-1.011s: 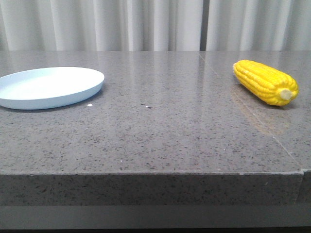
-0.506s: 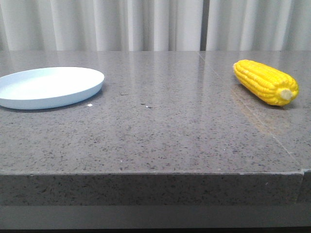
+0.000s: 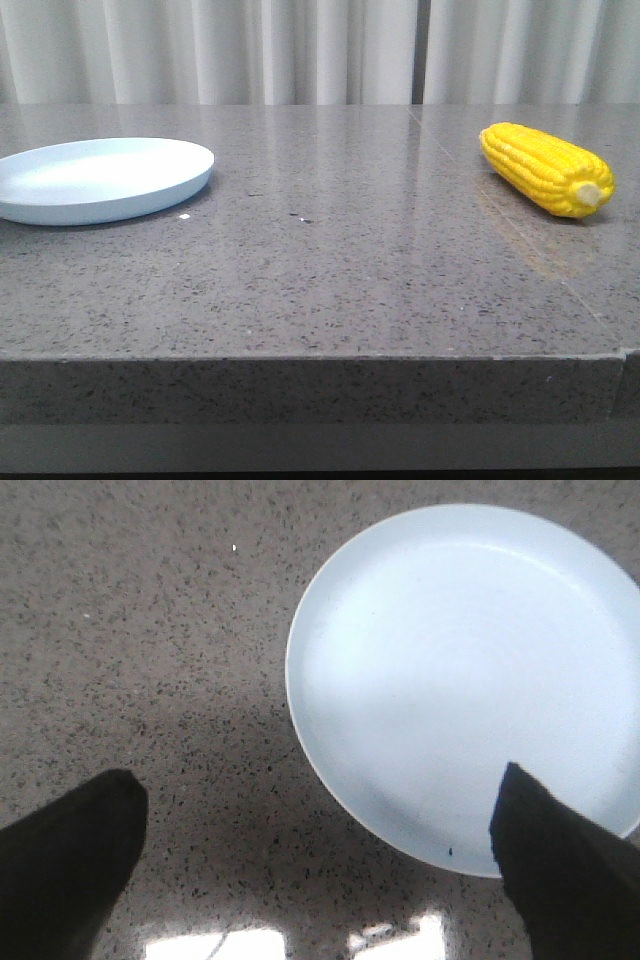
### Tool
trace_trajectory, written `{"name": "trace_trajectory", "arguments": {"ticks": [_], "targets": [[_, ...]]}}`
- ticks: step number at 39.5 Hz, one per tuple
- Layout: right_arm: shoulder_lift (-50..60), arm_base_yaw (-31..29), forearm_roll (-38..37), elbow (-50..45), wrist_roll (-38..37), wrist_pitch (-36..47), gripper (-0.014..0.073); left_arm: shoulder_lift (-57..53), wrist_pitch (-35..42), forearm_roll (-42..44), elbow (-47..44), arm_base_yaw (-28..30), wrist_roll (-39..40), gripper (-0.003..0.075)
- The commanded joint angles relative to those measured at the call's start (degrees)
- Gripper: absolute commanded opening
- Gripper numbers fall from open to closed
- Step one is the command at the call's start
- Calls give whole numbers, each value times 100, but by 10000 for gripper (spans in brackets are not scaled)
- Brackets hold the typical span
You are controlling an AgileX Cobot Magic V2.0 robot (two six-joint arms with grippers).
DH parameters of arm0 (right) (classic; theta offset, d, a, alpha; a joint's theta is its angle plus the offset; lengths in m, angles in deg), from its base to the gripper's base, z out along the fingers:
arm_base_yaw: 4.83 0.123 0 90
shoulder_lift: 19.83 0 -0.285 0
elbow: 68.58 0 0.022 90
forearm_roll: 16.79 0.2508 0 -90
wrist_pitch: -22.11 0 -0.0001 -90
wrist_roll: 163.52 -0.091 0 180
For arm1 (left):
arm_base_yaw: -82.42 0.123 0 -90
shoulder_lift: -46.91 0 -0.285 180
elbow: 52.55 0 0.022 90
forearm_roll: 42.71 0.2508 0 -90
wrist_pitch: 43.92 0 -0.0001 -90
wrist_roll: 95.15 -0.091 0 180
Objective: Place corn on plate with both arms
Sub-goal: 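Lower the left gripper onto the pale blue plate's rim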
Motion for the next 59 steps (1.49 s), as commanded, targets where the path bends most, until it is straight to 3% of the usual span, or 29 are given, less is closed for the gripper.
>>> {"name": "trace_trajectory", "arguments": {"ticks": [1,9,22,26,35,40,47,59], "targets": [[-62,-28,49,201,26,419,643,583,-383,-36,785,-52,2,670],[-62,-28,49,201,26,419,643,1794,-1384,-36,1709,-52,2,669],[-62,-28,49,201,26,419,643,2338,-1414,-242,1881,-52,2,656],[-62,-28,49,201,26,419,643,2338,-1386,-316,1881,-52,2,565],[-62,-28,49,201,26,419,643,2338,-1386,-422,1881,-52,2,166],[-62,-28,49,201,26,419,643,2338,-1375,-422,1881,-52,2,-5],[-62,-28,49,201,26,419,643,2317,-1353,-517,1881,-52,2,-20],[-62,-28,49,201,26,419,643,1901,-1079,-1396,1963,-52,-95,-20]]}}
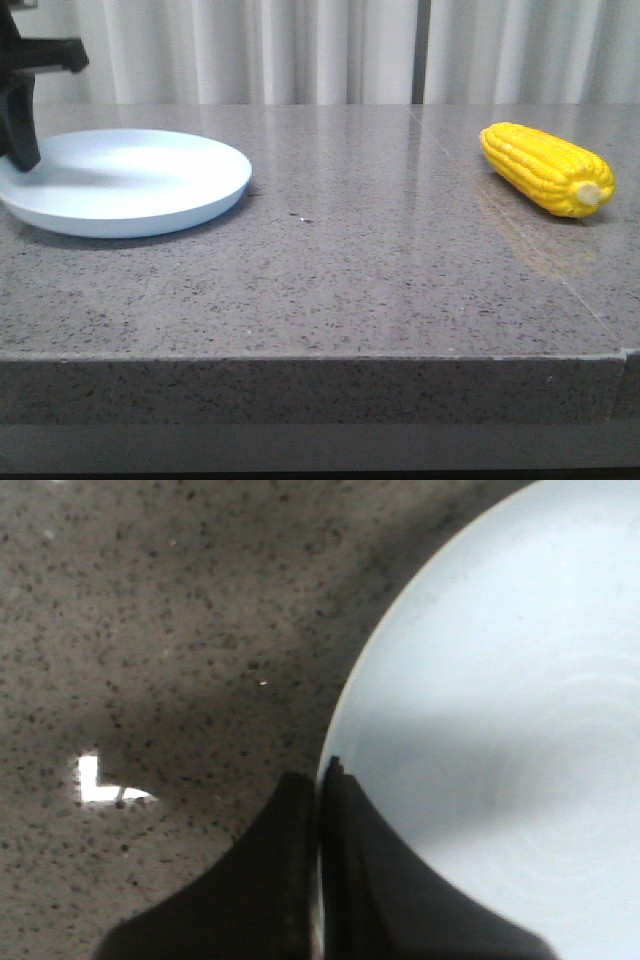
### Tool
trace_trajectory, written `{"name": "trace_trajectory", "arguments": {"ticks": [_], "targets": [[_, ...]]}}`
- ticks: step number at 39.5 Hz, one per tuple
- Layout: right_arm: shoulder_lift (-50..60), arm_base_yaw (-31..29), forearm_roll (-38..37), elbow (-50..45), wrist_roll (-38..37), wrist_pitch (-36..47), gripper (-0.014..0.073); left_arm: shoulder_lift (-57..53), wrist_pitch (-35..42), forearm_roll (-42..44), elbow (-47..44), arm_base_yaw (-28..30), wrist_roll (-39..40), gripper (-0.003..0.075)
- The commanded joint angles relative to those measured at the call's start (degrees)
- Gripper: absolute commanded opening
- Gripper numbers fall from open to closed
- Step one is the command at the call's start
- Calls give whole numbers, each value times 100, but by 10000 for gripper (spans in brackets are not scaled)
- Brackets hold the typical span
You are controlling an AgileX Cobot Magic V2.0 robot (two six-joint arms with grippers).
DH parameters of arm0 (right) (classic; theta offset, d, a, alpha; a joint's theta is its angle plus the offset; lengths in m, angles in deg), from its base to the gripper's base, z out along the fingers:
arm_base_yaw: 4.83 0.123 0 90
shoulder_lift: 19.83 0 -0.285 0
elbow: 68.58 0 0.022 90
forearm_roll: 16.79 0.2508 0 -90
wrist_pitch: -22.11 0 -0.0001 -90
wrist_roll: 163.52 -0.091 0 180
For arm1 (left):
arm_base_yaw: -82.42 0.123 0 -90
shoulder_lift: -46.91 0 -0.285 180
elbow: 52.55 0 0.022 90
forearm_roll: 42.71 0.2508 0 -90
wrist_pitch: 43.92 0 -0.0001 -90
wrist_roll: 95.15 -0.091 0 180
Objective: Place corn on plate with both arms
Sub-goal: 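Lower the left gripper onto the pale blue plate's rim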
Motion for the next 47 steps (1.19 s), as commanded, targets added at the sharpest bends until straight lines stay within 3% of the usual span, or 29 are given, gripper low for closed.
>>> {"name": "trace_trajectory", "arguments": {"ticks": [1,10,19,33,47], "targets": [[-62,-28,49,201,26,419,643,-436,224,-576,254,-52,-35,-20],[-62,-28,49,201,26,419,643,-466,334,-2579,453,-267,-892,-20],[-62,-28,49,201,26,419,643,-177,560,-2634,453,-802,-930,-20],[-62,-28,49,160,26,437,643,328,634,-2558,460,-844,-930,-13],[-62,-28,49,154,26,407,643,460,621,-2506,481,-843,-930,261]]}}
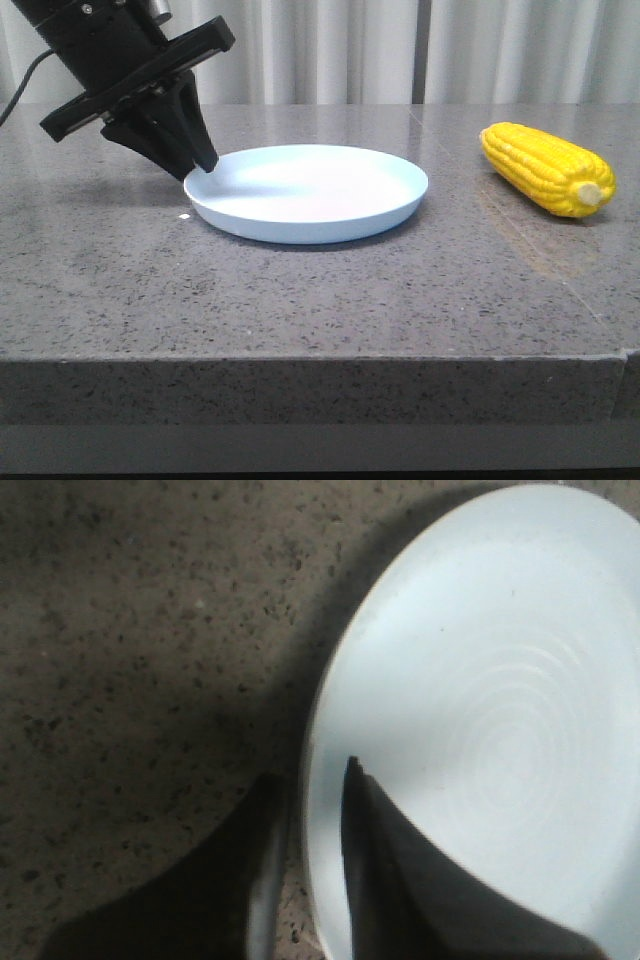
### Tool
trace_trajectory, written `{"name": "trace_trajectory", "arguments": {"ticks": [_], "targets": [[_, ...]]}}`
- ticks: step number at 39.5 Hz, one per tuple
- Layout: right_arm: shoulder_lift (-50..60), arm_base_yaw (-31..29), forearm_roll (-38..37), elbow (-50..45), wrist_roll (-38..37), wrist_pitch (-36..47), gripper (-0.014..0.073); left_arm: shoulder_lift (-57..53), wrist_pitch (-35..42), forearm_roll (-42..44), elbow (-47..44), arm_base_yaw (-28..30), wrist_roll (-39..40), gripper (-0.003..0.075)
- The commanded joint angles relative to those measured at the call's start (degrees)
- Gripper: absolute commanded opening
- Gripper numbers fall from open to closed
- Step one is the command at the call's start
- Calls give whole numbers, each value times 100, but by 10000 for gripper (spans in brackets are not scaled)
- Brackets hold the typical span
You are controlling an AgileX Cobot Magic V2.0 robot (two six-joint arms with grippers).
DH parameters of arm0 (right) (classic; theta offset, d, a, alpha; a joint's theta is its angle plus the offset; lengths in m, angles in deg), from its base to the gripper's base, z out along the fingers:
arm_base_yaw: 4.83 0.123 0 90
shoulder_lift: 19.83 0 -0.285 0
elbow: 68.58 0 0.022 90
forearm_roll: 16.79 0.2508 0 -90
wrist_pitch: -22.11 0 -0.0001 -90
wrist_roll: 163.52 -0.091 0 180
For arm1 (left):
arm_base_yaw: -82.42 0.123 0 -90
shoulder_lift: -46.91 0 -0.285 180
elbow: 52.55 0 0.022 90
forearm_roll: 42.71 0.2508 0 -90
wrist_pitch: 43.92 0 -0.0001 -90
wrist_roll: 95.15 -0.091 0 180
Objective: Place corn on plate with both arms
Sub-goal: 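Lower the left gripper onto the pale blue plate's rim, then push the plate toward the table center with the left gripper, withdraw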
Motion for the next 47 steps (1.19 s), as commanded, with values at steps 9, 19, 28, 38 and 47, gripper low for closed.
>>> {"name": "trace_trajectory", "arguments": {"ticks": [9,19,28,38,47], "targets": [[-62,-28,49,154,26,416,643,-882,152,651,204,240,12,293],[-62,-28,49,154,26,416,643,-1960,136,1945,-164,668,383,119],[-62,-28,49,154,26,416,643,-3058,495,2414,-1122,1125,518,-20],[-62,-28,49,154,26,416,643,-4818,1704,2533,-2542,1148,481,-20],[-62,-28,49,154,26,416,643,-6912,2909,2533,-3994,1148,468,-20]]}}
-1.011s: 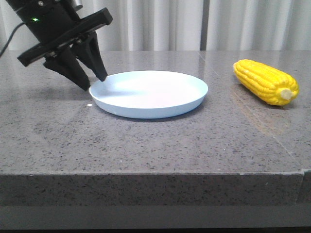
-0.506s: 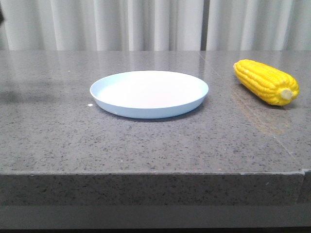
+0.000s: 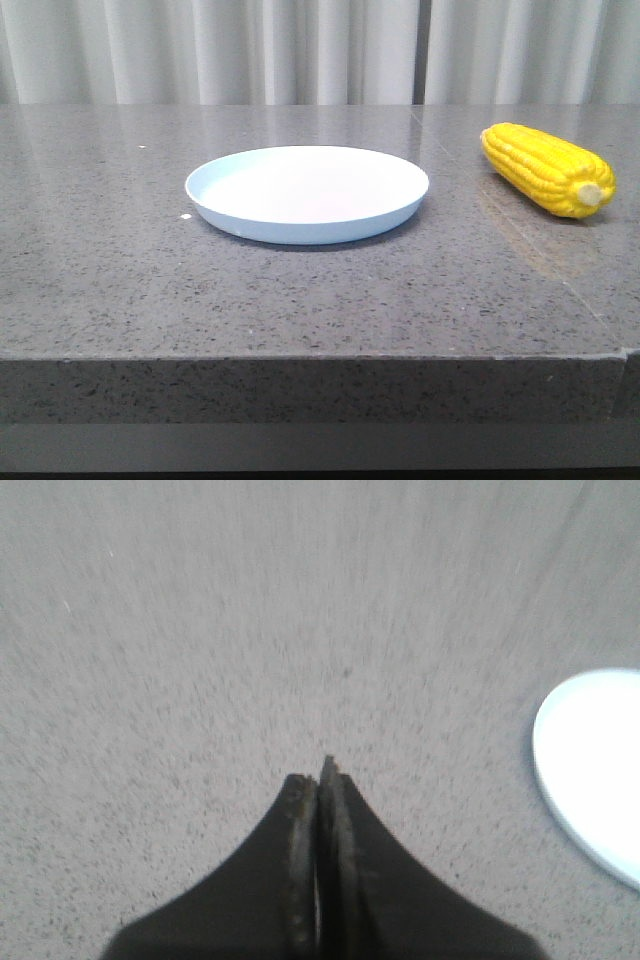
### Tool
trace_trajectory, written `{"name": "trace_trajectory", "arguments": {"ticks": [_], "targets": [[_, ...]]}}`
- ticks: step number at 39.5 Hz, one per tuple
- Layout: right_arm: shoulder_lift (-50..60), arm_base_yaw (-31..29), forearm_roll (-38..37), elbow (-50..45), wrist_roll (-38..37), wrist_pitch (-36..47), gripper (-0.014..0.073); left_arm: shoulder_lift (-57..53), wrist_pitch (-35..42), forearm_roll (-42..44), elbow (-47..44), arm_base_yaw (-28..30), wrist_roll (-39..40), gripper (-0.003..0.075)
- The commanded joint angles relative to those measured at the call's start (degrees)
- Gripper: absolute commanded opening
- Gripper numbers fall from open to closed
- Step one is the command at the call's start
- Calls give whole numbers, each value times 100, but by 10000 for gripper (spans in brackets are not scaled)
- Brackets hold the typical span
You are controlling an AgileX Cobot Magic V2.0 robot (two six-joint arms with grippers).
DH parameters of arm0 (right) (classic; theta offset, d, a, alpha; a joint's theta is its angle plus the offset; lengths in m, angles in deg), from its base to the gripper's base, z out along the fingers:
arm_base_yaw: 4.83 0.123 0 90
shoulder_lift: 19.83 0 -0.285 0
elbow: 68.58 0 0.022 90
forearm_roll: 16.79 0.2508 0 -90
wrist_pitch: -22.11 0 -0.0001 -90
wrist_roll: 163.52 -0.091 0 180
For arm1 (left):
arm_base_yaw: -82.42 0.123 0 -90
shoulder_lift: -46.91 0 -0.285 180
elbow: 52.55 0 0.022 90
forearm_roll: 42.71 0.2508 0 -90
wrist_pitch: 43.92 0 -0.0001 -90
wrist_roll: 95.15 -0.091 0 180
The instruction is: Place corn on plate with both arms
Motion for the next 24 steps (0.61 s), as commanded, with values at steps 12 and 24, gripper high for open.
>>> {"name": "trace_trajectory", "arguments": {"ticks": [12,24], "targets": [[-62,-28,49,154,26,416,643,-3079,1265,-12,-1561,4,14,-20],[-62,-28,49,154,26,416,643,-4130,1252,-12,-2023,4,14,-20]]}}
